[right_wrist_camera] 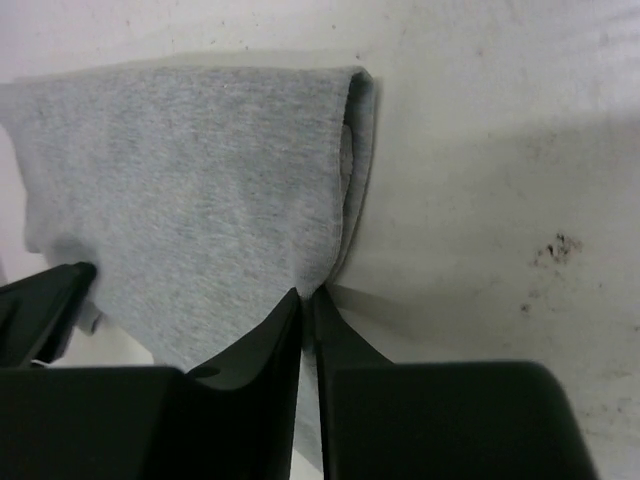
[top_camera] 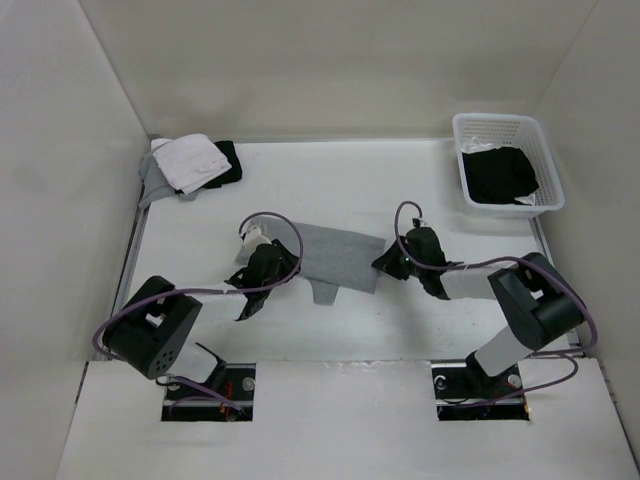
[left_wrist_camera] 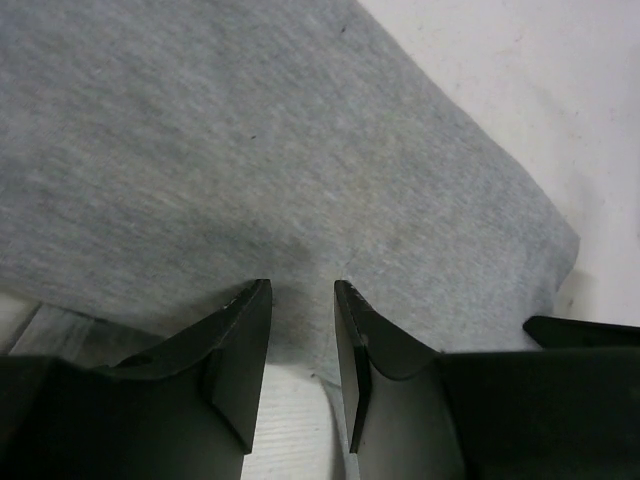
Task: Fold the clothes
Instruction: Fold the tank top
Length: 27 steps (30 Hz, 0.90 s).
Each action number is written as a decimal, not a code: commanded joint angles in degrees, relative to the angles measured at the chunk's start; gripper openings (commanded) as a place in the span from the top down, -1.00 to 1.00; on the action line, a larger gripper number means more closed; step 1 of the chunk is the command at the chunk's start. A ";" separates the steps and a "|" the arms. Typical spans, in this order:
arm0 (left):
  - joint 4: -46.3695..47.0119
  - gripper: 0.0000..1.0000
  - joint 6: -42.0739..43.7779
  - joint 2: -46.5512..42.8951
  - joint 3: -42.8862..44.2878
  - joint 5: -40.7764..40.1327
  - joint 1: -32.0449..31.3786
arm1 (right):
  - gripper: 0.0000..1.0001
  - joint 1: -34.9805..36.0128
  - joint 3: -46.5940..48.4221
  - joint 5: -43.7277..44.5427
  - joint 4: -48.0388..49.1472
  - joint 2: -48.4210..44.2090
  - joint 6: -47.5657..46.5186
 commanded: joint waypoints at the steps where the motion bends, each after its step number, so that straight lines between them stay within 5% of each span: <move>1: 3.92 0.40 -0.01 -3.02 -1.98 -0.66 0.12 | 0.82 -0.70 -3.71 -0.51 6.18 -1.96 2.95; 4: 2.95 0.40 0.52 -6.79 -2.33 -0.66 -1.02 | 0.91 -0.79 -6.34 1.07 5.58 -9.06 2.52; 9: -0.82 0.40 0.43 -12.25 -1.11 -0.93 -3.04 | 0.93 -0.09 -6.53 4.50 -8.98 -23.12 -0.73; 15: -4.87 0.38 1.22 -19.62 -0.57 -0.66 -0.24 | 0.92 6.66 4.35 8.98 -25.44 -30.19 -4.42; 18: -7.41 0.36 1.31 -24.11 -0.92 -0.66 2.05 | 0.91 11.50 15.06 10.65 -29.75 -24.05 -5.66; 27: -14.62 0.33 1.92 -36.85 -2.86 2.85 11.45 | 0.77 19.77 55.84 9.17 -37.66 14.69 -7.94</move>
